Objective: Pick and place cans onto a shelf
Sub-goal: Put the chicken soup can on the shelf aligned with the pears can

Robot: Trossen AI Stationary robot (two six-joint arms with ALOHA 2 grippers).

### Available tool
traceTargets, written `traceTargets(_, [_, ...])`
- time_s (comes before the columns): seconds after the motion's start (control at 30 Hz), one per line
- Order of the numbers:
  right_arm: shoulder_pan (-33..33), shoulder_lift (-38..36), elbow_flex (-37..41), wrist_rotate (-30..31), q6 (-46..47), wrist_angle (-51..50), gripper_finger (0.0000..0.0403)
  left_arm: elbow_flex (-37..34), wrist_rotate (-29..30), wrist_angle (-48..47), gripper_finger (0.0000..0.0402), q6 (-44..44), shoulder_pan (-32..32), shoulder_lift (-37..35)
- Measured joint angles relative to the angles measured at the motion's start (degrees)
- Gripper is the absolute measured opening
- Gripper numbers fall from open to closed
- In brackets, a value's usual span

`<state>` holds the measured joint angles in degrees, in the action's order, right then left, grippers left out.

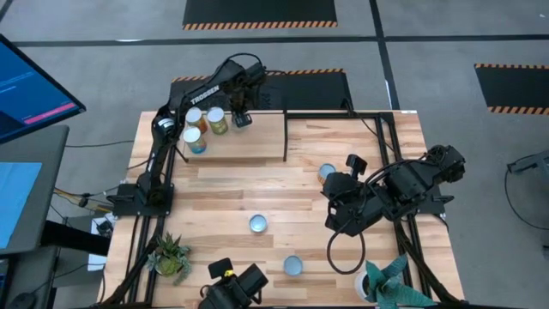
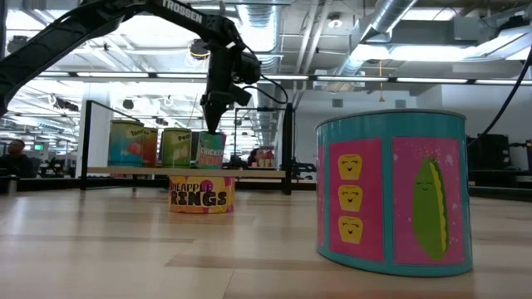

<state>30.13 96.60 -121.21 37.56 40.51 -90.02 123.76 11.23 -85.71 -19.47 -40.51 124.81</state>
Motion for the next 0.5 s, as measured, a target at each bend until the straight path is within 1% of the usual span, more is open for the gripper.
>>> traceTargets(0.43, [0.3, 0.0, 0.0, -0.1, 0.2, 0.0, 0.0106, 0.2, 0.2, 0.9, 0.0053, -0.2, -0.2, 0.0])
traceTargets(0.5, [0.3, 0.0, 0.0, -0.1, 0.1, 0.0, 0.0106, 1.6, -2.1, 0.8, 0.0060, 1.1, -0.2, 0.0])
